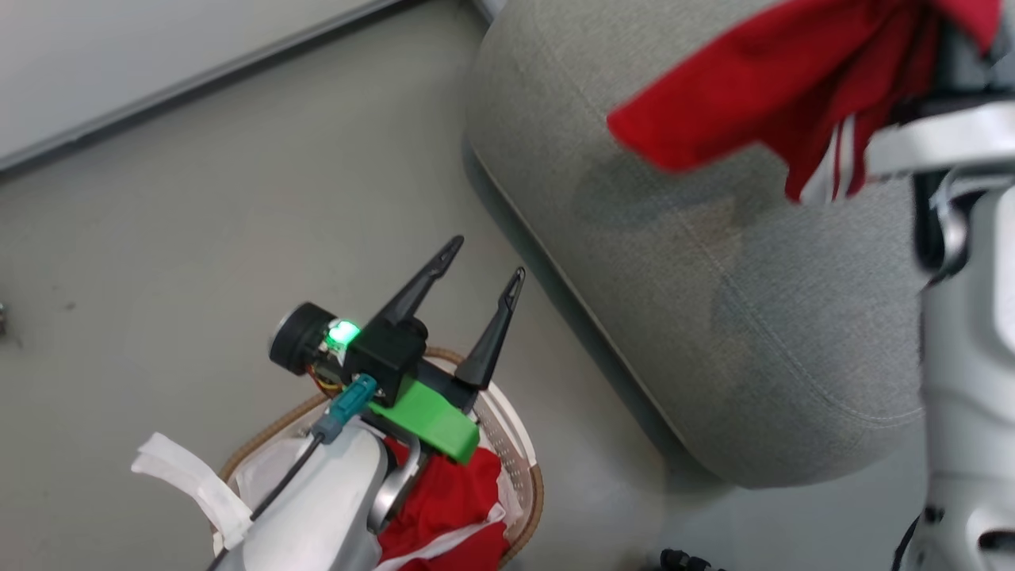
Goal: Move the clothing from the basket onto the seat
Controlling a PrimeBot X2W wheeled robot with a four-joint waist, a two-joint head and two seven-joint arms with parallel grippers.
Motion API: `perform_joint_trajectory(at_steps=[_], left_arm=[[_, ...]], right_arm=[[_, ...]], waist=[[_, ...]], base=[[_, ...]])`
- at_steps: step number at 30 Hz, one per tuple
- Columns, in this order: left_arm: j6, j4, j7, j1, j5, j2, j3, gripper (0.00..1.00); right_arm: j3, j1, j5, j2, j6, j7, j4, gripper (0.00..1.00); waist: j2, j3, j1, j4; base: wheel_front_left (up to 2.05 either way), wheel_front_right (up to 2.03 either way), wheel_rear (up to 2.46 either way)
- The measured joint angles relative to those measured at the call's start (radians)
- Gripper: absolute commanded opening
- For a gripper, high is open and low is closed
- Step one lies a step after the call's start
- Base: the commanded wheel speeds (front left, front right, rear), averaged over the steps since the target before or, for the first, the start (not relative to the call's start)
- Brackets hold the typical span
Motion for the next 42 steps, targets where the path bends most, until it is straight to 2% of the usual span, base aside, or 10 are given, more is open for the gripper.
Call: perform_joint_trajectory(at_steps=[10,17,21,26,33,35,36,37,42], left_arm=[[0.000,-0.068,0.011,-0.109,0.040,0.047,-0.007,1.00],[0.006,-0.101,0.026,-0.156,0.053,0.050,-0.014,1.00],[0.014,-0.119,0.030,-0.159,0.060,0.068,-0.008,1.00],[0.022,-0.124,0.031,-0.159,0.060,0.080,-0.006,1.00],[0.040,-0.111,0.030,-0.158,0.061,0.090,-0.001,1.00],[0.045,-0.103,0.026,-0.156,0.058,0.092,0.003,1.00],[0.045,-0.098,0.025,-0.154,0.056,0.095,0.004,1.00],[0.046,-0.091,0.024,-0.150,0.051,0.096,0.005,1.00],[0.054,-0.056,0.015,-0.130,0.033,0.092,0.013,1.00]], right_arm=[[-0.131,-0.345,-0.022,-0.176,0.000,0.000,0.130,0.00],[-0.187,-0.445,-0.080,-0.287,0.000,0.000,0.260,0.00],[-0.224,-0.446,-0.098,-0.291,0.000,0.000,0.324,0.00],[-0.272,-0.422,-0.109,-0.261,0.000,0.000,0.400,0.00],[-0.250,-0.362,-0.131,-0.214,0.000,-0.001,0.439,0.01],[-0.243,-0.330,-0.124,-0.207,0.000,-0.001,0.437,0.17],[-0.240,-0.318,-0.119,-0.204,0.000,-0.001,0.435,0.49],[-0.237,-0.301,-0.111,-0.200,0.000,-0.001,0.429,1.00],[-0.197,-0.219,-0.095,-0.175,0.000,-0.002,0.393,1.00]], waist=[[0.0000,0.177,0.0001,0.054],[0.0000,0.293,0.0001,0.107],[0.0000,0.352,0.0002,0.138],[0.0000,0.413,0.0002,0.164],[0.0000,0.447,0.0003,0.183],[0.0000,0.439,0.0002,0.181],[0.0000,0.436,0.0002,0.180],[0.0000,0.431,0.0001,0.179],[0.0000,0.396,0.0002,0.176]], base=[[0.00,0.00,0.00],[0.00,0.00,0.00],[0.00,0.00,0.00],[0.00,0.00,0.00],[0.00,0.00,0.00],[0.00,0.00,0.00],[0.00,0.00,0.00],[0.00,0.00,0.00],[0.00,0.00,0.00]])
